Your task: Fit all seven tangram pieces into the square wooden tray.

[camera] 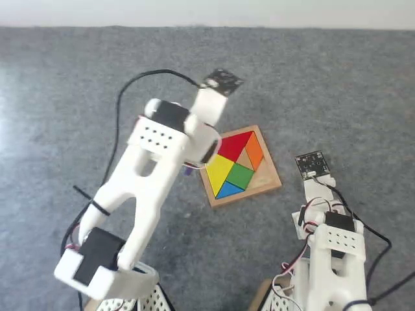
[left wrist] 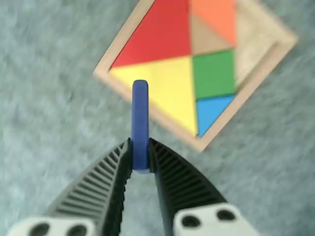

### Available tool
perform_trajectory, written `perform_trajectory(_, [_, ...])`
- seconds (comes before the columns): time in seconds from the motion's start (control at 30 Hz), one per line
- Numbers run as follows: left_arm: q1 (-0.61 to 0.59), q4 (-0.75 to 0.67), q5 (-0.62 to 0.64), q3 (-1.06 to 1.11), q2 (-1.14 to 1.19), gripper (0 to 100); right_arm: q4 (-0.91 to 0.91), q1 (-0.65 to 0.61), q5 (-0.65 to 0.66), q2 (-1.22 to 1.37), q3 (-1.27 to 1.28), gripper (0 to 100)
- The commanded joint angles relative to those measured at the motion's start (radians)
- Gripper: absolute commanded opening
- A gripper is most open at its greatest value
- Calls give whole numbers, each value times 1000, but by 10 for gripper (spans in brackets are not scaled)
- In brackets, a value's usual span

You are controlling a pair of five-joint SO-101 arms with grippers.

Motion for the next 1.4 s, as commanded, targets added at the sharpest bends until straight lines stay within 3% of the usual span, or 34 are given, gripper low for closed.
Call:
perform_trajectory(0.0, [107, -133, 54, -39, 17, 12, -21, 8, -14, -25, -11, 44])
perform_trajectory(0.17, [199, -273, 135, -41, 140, 12, -12, 21, -17, -68, -14, 43])
perform_trajectory(0.37, [207, -407, 178, -77, 236, 12, 51, 42, -18, -315, 68, 43])
perform_trajectory(0.73, [215, -404, 233, -263, 462, 12, 237, 7, -18, -743, 181, 43])
perform_trajectory(1.37, [245, -331, 362, -275, 483, 12, 232, 7, -17, -742, 186, 45])
